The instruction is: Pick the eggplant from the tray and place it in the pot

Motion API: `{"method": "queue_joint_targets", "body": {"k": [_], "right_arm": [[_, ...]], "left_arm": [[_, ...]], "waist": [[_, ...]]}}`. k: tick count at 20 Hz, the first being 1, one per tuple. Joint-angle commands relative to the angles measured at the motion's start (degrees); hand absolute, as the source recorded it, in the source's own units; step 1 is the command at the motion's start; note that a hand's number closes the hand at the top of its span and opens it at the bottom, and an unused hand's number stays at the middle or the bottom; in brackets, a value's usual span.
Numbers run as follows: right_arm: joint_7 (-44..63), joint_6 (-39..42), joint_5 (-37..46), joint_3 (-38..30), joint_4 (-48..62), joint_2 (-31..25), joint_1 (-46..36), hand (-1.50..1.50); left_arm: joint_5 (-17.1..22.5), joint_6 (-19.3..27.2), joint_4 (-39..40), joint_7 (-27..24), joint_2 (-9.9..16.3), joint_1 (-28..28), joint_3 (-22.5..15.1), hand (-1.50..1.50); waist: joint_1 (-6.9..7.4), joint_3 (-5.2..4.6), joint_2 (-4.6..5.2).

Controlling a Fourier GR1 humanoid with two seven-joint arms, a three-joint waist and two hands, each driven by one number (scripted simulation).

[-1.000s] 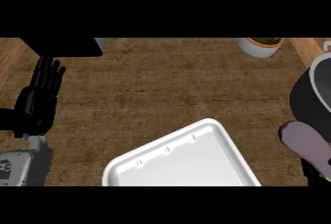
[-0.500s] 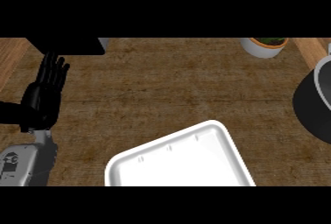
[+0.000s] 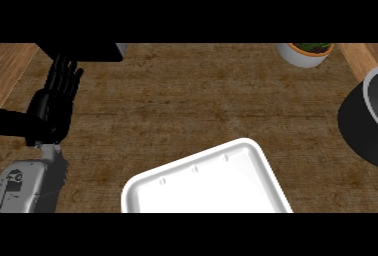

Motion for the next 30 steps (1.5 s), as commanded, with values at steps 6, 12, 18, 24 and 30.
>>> {"method": "queue_joint_targets", "body": {"k": [6,12,18,24,30], "right_arm": [[-11.09,-6.39,6.46,2.51,32.56,-3.25,-17.54,1.50],[-9.71,5.91,5.34,3.74,41.28,-3.49,-19.13,-1.50],[-19.69,6.08,7.63,5.12,50.76,-2.72,-24.45,-1.50],[-27.52,13.35,0.18,-0.73,50.73,-3.89,-25.72,-1.50],[-19.17,21.45,-6.96,-7.73,56.91,-7.73,-30.30,-1.50]], "left_arm": [[-0.02,-0.84,-0.44,1.94,0.10,-1.15,-0.23,0.00],[0.22,-1.57,1.51,-1.68,0.76,0.88,1.52,0.00],[0.57,-1.18,-3.04,2.09,-0.62,0.72,-0.47,0.00],[-1.39,0.39,2.35,0.87,-0.20,-2.94,0.64,0.00],[-0.01,-1.22,1.40,-0.74,0.07,-1.13,1.48,0.00]], "waist": [[0.77,0.06,0.20],[0.96,0.05,0.28],[1.78,0.23,0.43],[-0.43,0.07,0.09],[0.27,0.10,0.33]]}}
